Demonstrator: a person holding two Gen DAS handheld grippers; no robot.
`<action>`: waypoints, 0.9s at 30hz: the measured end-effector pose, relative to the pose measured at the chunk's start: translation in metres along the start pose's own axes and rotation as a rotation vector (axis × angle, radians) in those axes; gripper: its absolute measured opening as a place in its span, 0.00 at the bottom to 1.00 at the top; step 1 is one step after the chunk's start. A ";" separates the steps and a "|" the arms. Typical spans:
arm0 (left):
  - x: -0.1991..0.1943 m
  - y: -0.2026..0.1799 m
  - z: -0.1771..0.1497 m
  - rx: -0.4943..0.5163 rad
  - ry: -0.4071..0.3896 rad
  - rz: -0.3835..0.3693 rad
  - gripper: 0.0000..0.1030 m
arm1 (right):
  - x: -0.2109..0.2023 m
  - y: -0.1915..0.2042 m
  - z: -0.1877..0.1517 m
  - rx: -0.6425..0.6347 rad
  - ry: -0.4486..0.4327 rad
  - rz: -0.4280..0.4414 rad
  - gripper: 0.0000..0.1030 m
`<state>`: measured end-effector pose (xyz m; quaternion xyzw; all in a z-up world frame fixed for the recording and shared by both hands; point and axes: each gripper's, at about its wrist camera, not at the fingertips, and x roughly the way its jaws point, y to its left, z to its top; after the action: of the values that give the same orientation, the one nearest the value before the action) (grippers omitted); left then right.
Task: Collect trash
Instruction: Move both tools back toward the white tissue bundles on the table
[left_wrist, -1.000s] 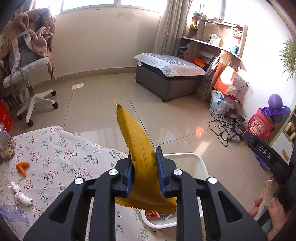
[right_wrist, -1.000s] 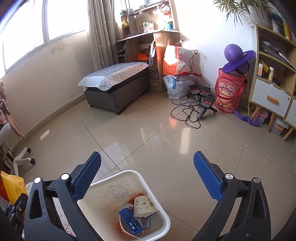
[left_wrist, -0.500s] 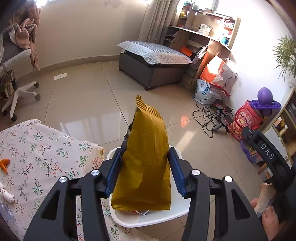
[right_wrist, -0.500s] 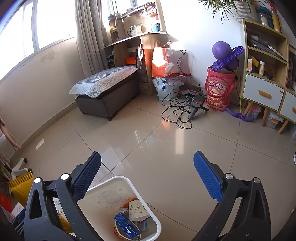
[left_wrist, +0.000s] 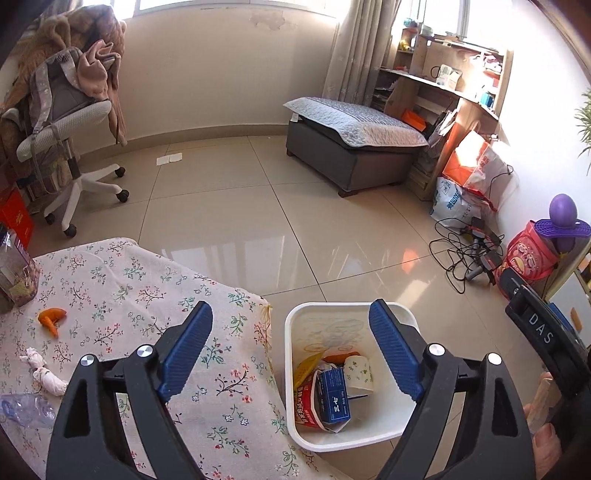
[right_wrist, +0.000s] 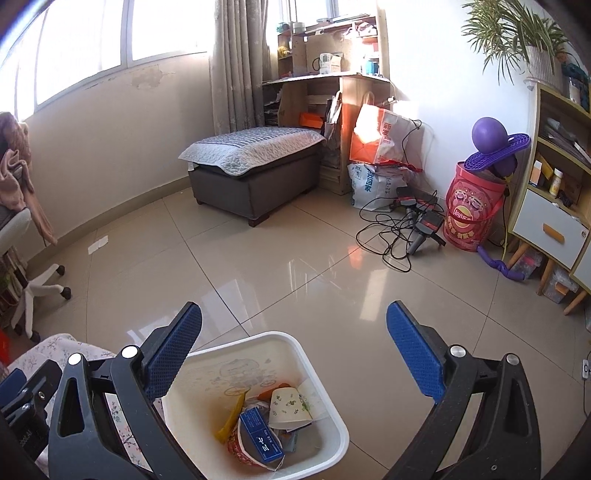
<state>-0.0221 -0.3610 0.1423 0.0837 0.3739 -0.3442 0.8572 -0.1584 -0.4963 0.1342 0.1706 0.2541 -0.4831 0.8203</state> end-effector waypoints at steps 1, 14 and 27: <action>-0.003 0.006 -0.001 -0.006 -0.007 0.013 0.82 | -0.002 0.008 -0.001 -0.024 -0.002 0.007 0.93; -0.027 0.094 -0.018 -0.101 -0.041 0.193 0.86 | -0.027 0.101 -0.026 -0.257 -0.011 0.126 0.93; -0.035 0.199 -0.050 -0.250 0.018 0.330 0.86 | -0.051 0.192 -0.064 -0.434 0.010 0.255 0.93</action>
<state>0.0614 -0.1736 0.1093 0.0399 0.4023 -0.1493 0.9024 -0.0263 -0.3355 0.1185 0.0233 0.3323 -0.3089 0.8909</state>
